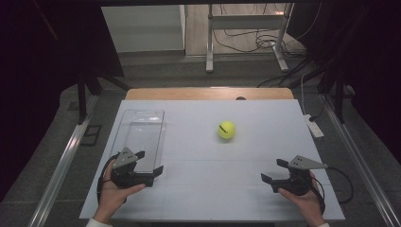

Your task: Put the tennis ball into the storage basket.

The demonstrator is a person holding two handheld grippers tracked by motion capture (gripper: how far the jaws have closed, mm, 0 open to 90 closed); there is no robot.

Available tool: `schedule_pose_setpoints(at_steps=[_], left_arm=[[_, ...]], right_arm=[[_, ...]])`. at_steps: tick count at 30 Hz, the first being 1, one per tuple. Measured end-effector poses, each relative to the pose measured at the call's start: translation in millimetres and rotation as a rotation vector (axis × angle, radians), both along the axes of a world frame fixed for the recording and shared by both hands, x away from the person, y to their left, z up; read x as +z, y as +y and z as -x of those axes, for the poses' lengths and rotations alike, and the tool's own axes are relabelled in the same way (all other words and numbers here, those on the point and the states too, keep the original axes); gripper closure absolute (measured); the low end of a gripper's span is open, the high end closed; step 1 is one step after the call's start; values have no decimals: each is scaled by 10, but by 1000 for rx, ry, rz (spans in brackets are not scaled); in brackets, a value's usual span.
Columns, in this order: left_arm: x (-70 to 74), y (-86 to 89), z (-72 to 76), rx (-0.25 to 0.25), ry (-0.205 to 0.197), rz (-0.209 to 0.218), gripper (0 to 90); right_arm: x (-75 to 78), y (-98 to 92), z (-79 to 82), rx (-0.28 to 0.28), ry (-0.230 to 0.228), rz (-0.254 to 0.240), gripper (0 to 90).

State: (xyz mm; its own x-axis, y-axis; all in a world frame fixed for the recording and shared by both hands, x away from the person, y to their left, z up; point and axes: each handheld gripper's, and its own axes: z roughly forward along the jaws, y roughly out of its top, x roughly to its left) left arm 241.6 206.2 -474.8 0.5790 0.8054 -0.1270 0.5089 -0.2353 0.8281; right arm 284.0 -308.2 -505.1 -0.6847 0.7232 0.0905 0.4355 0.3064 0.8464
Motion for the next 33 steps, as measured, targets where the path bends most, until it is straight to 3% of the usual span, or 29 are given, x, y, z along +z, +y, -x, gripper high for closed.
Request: schedule_pose_setpoints(at_steps=[9, 33], left_arm=[[32, -49, -63, -20, 21, -9, 102], [109, -154, -206, -42, 30, -3, 100]], right_arm=[[-7, 4, -6, 2, 3, 1, 97], [-14, 9, -12, 0, 5, 8, 99]])
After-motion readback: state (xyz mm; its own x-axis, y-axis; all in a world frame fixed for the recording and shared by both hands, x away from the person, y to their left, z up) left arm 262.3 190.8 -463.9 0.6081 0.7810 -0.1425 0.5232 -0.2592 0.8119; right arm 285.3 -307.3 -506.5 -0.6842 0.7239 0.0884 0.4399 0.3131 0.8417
